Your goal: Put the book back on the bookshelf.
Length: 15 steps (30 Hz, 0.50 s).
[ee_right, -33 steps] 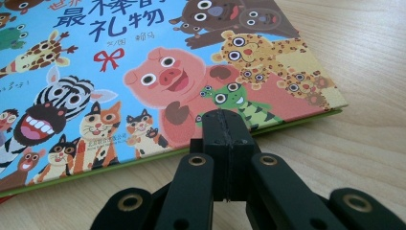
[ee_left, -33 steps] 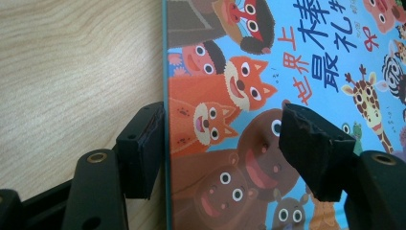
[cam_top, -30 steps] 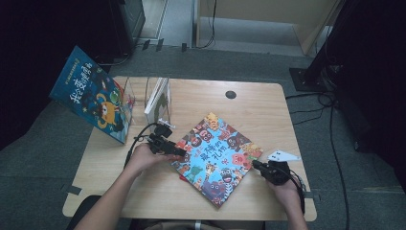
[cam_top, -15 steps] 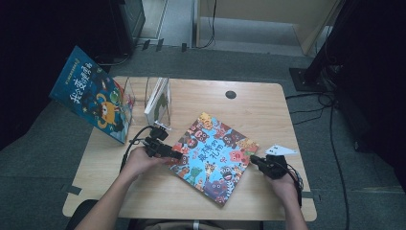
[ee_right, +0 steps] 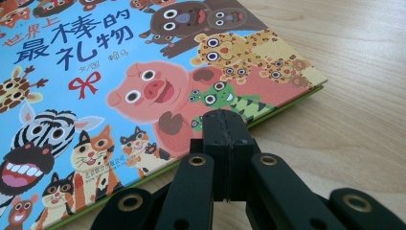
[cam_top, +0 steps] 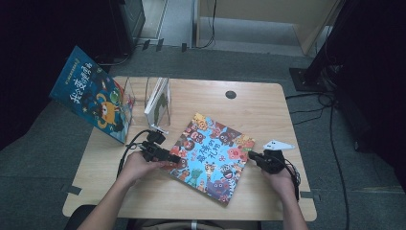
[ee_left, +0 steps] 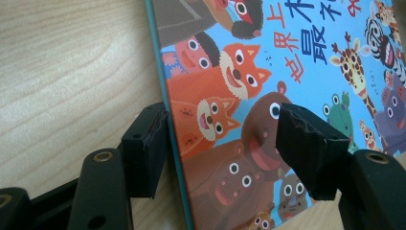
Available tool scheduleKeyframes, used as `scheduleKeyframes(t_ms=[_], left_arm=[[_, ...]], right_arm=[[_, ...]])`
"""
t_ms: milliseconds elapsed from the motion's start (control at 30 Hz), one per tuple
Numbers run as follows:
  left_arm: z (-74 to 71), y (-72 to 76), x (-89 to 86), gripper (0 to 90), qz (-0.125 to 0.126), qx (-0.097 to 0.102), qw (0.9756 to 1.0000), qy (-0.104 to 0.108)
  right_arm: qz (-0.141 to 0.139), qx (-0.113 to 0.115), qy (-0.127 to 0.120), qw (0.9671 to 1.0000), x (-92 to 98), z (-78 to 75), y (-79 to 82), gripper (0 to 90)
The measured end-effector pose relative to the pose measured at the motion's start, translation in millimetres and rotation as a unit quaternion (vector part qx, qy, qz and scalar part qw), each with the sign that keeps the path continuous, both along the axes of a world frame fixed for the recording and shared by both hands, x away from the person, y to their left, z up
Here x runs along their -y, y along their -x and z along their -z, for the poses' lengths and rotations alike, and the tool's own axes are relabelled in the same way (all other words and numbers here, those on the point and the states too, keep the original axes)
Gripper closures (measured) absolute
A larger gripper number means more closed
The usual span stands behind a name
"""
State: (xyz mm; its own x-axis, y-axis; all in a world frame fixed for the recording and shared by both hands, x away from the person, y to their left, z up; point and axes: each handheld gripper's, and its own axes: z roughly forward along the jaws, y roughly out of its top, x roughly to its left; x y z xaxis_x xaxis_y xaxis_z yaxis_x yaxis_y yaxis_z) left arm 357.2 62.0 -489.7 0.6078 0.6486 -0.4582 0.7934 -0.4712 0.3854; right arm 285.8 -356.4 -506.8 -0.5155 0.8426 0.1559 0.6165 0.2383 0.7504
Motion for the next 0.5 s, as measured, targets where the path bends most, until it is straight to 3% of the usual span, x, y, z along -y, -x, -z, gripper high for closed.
scheduleKeyframes(t_ms=[233,367,500], left_arm=[[0.0,4.0,-4.1,37.6,-0.005,-0.003,1.0000,0.000],[-0.3,0.7,-10.0,39.5,-0.025,-0.003,0.9997,0.007],[-1.3,-2.2,-11.6,38.6,-0.030,0.005,0.9995,0.009]], right_arm=[[-0.001,0.000,0.001,1.0000,-2.9,-0.2,-6.8,90.0],[-0.003,0.002,0.005,1.0000,-4.3,-0.8,-9.1,90.0],[-0.001,0.000,0.004,1.0000,-4.0,-0.9,-9.4,90.0]])
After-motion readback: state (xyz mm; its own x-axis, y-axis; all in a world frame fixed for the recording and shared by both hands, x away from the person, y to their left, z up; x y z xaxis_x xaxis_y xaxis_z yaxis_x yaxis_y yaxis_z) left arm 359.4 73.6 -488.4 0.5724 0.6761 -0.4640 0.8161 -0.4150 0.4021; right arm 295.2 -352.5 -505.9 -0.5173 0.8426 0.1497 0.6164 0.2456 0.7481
